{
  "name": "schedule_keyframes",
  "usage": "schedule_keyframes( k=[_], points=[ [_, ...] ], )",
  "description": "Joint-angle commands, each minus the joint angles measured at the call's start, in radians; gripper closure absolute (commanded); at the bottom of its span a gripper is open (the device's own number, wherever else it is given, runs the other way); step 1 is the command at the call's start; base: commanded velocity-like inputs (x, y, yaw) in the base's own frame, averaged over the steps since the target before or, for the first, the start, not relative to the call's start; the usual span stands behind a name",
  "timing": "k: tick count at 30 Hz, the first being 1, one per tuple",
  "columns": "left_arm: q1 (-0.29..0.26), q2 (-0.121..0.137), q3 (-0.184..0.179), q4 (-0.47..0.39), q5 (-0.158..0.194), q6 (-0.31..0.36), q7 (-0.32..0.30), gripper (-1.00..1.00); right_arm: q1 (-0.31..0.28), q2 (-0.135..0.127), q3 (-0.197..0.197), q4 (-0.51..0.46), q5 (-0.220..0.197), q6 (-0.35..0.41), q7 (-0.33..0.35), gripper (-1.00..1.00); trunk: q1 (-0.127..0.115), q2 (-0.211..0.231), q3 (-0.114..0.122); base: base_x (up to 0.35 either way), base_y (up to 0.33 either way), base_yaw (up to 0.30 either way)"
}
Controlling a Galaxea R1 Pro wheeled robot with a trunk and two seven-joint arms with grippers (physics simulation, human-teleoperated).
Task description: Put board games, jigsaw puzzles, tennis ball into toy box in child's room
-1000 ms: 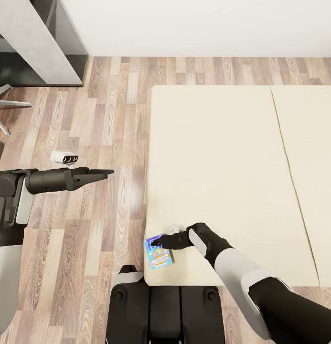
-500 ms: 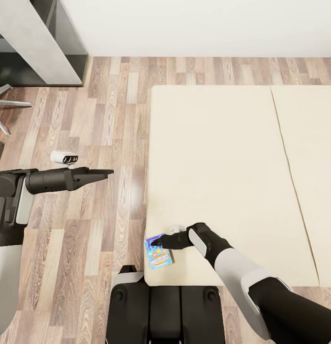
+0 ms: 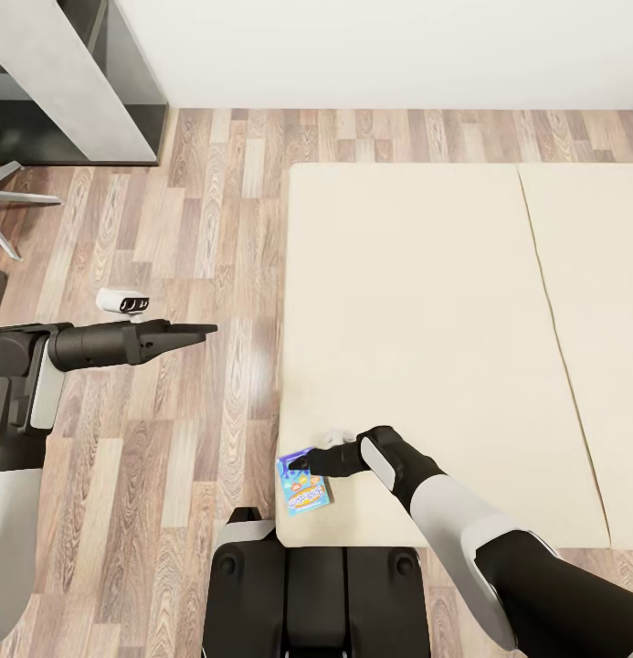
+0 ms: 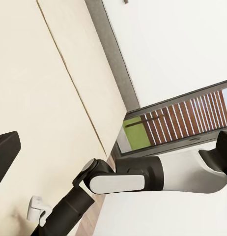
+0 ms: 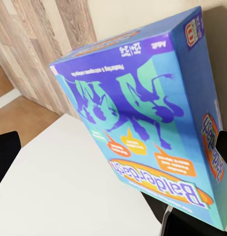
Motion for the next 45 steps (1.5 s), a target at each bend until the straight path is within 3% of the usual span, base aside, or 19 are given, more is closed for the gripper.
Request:
schedule_keyframes(
  k=[1, 12, 45],
  points=[
    [0.000, 0.000, 0.000, 0.000, 0.000, 0.011, -0.003, -1.00, -0.001, 0.000, 0.004, -0.001, 0.000, 0.002, 0.003, -1.00, 0.001, -0.002, -0.001, 0.000, 0.007, 0.000],
    [0.000, 0.000, 0.000, 0.000, 0.000, 0.011, -0.003, -1.00, -0.001, 0.000, 0.003, 0.000, 0.001, 0.002, 0.003, -1.00, 0.001, -0.002, -0.001, 0.000, 0.111, 0.000],
    [0.000, 0.000, -0.001, 0.000, 0.000, 0.009, -0.002, -1.00, -0.001, -0.001, 0.003, 0.000, 0.001, 0.002, 0.003, -1.00, 0.001, -0.002, -0.001, 0.000, 0.002, 0.000]
  ],
)
